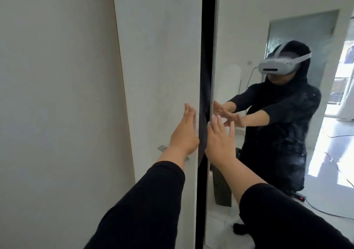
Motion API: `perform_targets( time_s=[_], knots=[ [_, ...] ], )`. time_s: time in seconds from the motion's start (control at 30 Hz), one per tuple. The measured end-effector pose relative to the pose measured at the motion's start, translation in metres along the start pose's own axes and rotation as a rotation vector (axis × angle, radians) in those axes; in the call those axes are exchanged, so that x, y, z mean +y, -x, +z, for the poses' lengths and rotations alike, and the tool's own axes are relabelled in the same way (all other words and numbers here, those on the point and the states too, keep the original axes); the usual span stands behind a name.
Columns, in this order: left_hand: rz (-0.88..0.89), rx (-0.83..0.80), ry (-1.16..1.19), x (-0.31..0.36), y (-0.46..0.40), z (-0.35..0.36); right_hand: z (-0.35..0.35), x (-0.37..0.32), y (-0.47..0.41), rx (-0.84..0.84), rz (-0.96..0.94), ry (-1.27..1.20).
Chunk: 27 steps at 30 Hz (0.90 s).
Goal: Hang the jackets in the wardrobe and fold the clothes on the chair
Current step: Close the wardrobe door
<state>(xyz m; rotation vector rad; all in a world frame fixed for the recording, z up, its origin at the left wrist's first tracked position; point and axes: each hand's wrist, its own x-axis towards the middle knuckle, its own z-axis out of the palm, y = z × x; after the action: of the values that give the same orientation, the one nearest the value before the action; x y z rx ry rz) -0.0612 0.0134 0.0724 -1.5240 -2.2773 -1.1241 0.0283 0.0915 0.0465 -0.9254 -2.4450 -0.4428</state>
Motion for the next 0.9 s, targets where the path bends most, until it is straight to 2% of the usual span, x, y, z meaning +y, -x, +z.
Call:
perform_targets(
  time_s=[0.1, 0.2, 0.37, 0.6, 0.67, 0.8, 0.9],
  knots=[
    [-0.020, -0.087, 0.024, 0.002, -0.020, 0.012, 0.003, 0.017, -0.012, -0.012, -0.051, 0.184],
    [-0.051, -0.134, -0.009, 0.003, -0.041, 0.020, 0.011, 0.032, -0.017, -0.074, -0.107, 0.261],
    [-0.089, -0.191, -0.060, 0.002, -0.063, 0.033, 0.023, 0.043, -0.018, -0.029, -0.156, 0.236],
    [-0.123, -0.183, -0.122, -0.001, -0.070, 0.040, 0.022, 0.055, -0.021, -0.070, -0.250, 0.260],
    [-0.138, -0.130, -0.110, 0.004, -0.068, 0.042, 0.018, 0.066, -0.009, -0.099, -0.262, 0.253],
    [-0.238, 0.131, -0.033, 0.038, -0.058, 0.063, 0.011, 0.107, 0.036, -0.123, -0.158, 0.181],
    [-0.146, 0.259, 0.050, 0.083, -0.038, 0.099, 0.005, 0.147, 0.077, -0.071, -0.034, 0.110]
  ],
)
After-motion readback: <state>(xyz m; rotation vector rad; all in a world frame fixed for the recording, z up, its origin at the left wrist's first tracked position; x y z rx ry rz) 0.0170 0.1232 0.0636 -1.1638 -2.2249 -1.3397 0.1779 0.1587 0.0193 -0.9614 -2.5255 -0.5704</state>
